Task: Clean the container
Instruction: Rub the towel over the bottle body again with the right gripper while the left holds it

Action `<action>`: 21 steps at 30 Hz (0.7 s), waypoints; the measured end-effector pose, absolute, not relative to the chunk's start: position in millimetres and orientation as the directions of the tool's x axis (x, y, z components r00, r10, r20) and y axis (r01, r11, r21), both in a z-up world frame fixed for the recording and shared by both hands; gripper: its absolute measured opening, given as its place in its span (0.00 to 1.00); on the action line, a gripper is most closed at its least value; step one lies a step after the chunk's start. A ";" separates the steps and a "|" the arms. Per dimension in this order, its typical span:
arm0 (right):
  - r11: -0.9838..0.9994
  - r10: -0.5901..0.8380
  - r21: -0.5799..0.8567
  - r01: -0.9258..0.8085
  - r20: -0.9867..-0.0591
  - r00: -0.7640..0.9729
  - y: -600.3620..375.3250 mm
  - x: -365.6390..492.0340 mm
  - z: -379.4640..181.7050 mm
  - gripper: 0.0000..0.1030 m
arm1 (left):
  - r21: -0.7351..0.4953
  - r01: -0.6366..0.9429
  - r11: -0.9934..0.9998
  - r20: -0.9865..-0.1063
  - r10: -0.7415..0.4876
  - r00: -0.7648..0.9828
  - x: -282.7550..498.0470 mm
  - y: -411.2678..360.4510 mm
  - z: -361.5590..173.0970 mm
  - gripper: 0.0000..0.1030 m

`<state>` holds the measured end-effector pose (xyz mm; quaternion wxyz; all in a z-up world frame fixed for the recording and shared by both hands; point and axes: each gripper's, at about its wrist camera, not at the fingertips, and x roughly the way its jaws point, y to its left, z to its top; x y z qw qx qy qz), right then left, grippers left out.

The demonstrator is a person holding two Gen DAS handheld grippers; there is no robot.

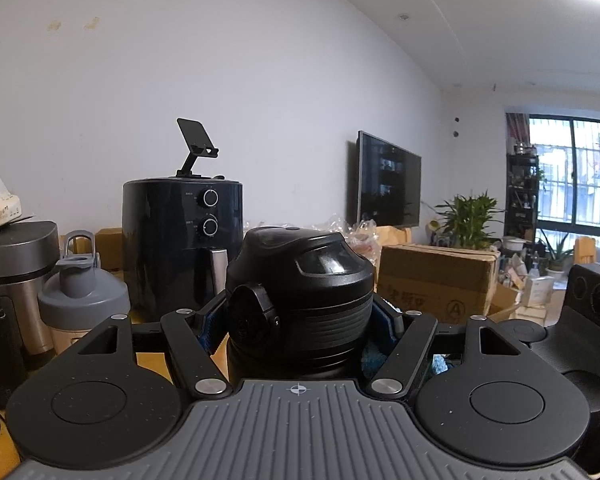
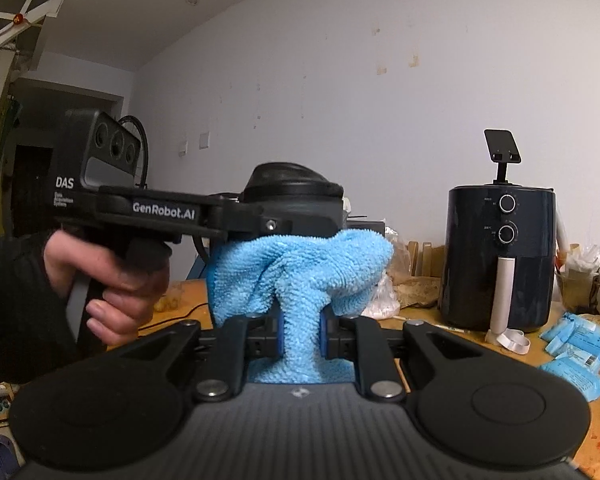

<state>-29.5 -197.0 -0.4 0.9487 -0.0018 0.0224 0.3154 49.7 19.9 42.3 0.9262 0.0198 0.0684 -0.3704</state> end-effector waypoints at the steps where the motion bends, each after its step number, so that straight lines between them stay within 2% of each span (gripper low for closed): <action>1: 0.801 0.598 0.014 -0.598 -0.042 0.800 -197.2 -29.2 0.2 0.10 | -0.015 0.688 0.726 -0.141 -0.682 0.717 49.9 20.0 42.3 0.66; 12: 0.795 0.607 0.025 -0.606 -0.069 0.792 -199.2 -28.7 -8.0 0.09 | -0.004 0.689 0.724 -0.136 -0.683 0.717 46.4 19.1 40.4 0.66; 21: 0.789 0.609 0.039 -0.613 -0.175 0.774 -196.2 -22.1 -36.9 0.09 | -0.003 0.686 0.728 -0.133 -0.680 0.721 40.3 16.6 39.0 0.66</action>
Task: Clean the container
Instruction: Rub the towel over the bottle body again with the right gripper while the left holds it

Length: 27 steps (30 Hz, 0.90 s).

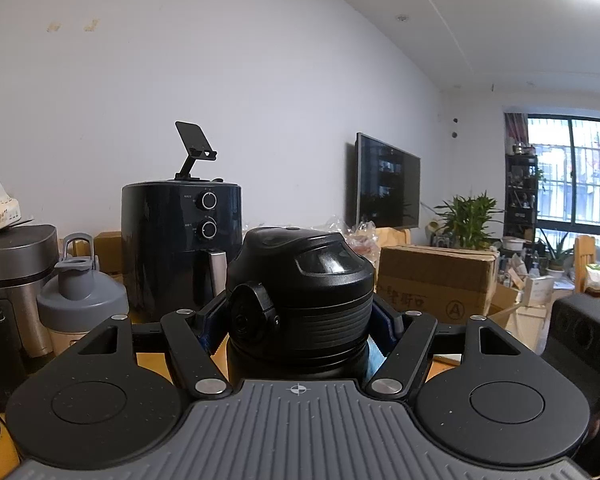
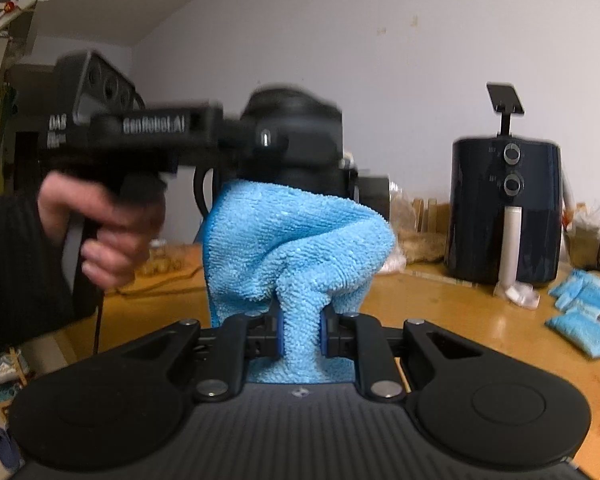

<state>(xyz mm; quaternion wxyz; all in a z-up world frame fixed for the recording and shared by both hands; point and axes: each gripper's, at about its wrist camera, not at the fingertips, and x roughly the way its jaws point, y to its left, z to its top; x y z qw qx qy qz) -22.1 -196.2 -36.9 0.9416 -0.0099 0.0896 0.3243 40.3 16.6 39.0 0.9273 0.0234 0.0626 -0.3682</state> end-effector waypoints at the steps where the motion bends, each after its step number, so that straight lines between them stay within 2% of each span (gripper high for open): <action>1: 0.789 0.609 0.040 -0.613 -0.188 0.770 -195.8 -21.3 -40.3 0.09 | -0.003 0.686 0.728 -0.133 -0.680 0.721 39.8 16.6 38.7 0.66; 15: 0.776 0.594 0.037 -0.630 -0.381 0.709 -185.5 -5.1 -72.8 0.09 | -0.004 0.687 0.727 -0.133 -0.681 0.720 38.4 17.5 37.8 0.66; 21: 0.780 0.590 0.033 -0.624 -0.367 0.719 -184.9 -7.3 -73.8 0.10 | -0.002 0.687 0.727 -0.132 -0.681 0.720 36.4 16.0 38.5 0.66; 27: 0.785 0.601 0.047 -0.617 -0.298 0.742 -190.0 -13.6 -64.5 0.10 | -0.001 0.688 0.726 -0.133 -0.682 0.719 35.8 15.9 39.0 0.66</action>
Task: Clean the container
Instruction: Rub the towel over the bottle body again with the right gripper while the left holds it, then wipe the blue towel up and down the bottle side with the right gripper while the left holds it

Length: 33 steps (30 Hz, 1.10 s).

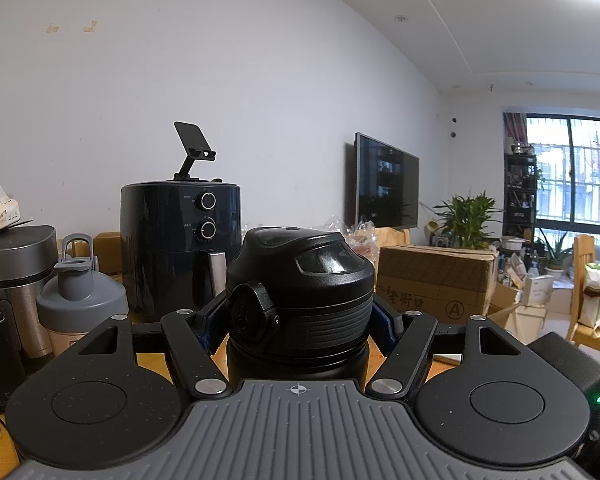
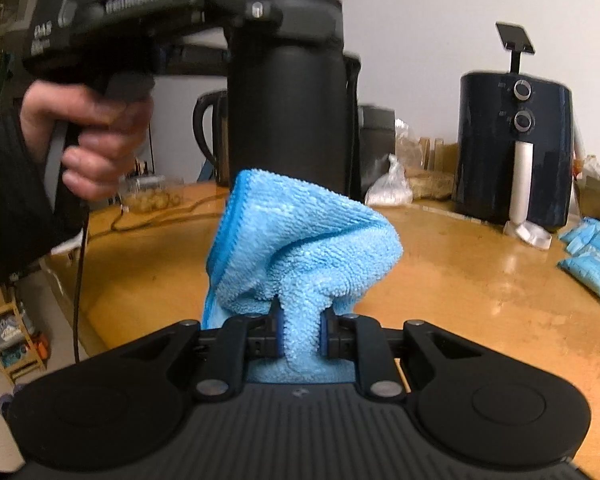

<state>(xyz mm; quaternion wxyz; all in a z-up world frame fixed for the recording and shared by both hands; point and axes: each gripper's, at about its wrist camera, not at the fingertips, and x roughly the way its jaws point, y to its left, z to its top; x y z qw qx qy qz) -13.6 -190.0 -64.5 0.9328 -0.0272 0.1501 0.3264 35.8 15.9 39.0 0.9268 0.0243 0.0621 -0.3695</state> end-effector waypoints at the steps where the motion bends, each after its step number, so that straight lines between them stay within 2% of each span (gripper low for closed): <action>1: 0.787 0.602 0.046 -0.615 -0.279 0.748 -190.6 -15.6 -60.4 0.10 | -0.001 0.688 0.726 -0.133 -0.682 0.719 35.7 15.9 39.2 0.66; 9: 0.797 0.602 0.044 -0.602 -0.138 0.787 -194.9 -25.9 -24.3 0.10 | 0.001 0.688 0.726 -0.135 -0.682 0.719 35.7 15.2 40.4 0.66; 17: 0.800 0.600 0.039 -0.599 -0.062 0.797 -198.8 -30.6 -1.7 0.10 | 0.001 0.689 0.725 -0.135 -0.683 0.718 36.5 14.2 41.7 0.66; 26: 0.792 0.609 0.077 -0.605 -0.041 0.792 -202.7 -27.1 5.9 0.10 | 0.001 0.688 0.726 -0.133 -0.682 0.719 37.0 15.2 41.3 0.66; 33: 0.793 0.609 0.072 -0.604 -0.104 0.787 -200.6 -24.4 -4.1 0.10 | 0.003 0.689 0.725 -0.131 -0.683 0.719 38.8 14.7 40.8 0.66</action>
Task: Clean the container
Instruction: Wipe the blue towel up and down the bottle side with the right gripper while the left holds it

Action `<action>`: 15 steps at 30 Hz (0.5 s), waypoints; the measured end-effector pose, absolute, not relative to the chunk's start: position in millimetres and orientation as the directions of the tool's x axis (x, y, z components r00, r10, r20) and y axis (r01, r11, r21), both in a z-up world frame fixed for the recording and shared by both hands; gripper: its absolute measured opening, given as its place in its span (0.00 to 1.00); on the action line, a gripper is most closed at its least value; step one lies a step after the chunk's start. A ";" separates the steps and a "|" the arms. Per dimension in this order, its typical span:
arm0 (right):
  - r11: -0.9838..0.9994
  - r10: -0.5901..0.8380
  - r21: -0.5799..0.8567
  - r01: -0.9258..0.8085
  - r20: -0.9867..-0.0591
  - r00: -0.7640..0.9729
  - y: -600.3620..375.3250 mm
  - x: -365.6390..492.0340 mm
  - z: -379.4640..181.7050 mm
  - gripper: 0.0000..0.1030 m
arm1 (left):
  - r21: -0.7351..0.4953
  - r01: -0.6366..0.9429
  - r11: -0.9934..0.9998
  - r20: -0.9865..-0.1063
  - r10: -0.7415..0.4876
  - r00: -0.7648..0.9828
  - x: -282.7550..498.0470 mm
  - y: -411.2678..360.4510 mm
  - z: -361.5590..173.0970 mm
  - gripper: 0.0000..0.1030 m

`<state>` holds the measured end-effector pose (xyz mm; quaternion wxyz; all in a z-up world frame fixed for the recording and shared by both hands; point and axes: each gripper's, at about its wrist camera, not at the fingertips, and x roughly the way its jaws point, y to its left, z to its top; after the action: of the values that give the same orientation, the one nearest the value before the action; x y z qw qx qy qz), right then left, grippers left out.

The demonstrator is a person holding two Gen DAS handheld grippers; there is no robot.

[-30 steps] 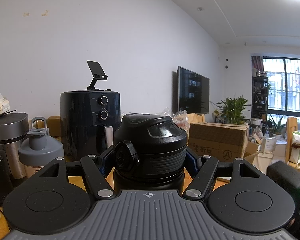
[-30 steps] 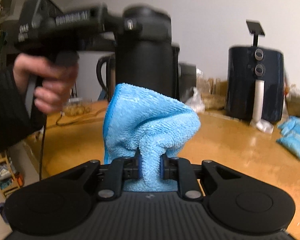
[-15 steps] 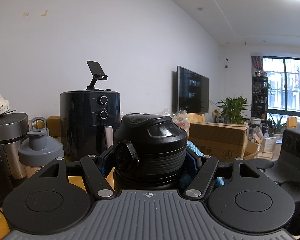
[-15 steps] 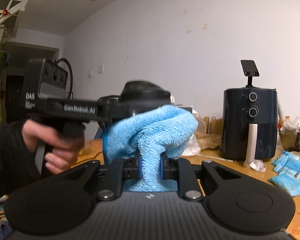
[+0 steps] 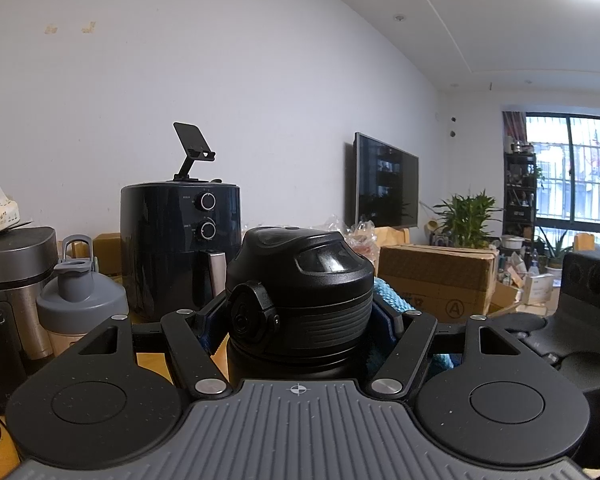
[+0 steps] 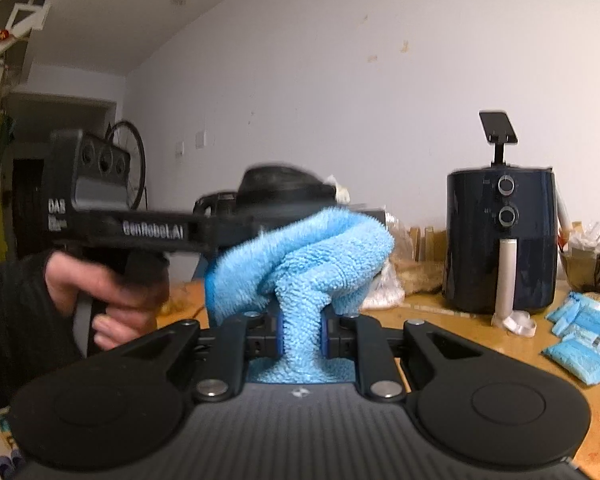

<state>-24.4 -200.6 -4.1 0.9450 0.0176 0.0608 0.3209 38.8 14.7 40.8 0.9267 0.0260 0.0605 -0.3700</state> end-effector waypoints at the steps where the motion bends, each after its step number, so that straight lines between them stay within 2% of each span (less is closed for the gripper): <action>1: 0.793 0.608 0.071 -0.604 -0.120 0.784 -200.1 -23.5 -7.2 0.11 | 0.004 0.689 0.725 -0.131 -0.683 0.719 39.1 13.9 41.2 0.66; 15: 0.776 0.605 0.070 -0.627 -0.363 0.708 -188.8 -2.6 -71.7 0.10 | 0.000 0.690 0.724 -0.124 -0.684 0.718 39.9 13.7 40.4 0.66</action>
<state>-2.6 -188.8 -71.7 0.9237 -0.0291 0.1861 0.3336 39.9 13.7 40.4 0.9266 0.0230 0.0578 -0.3707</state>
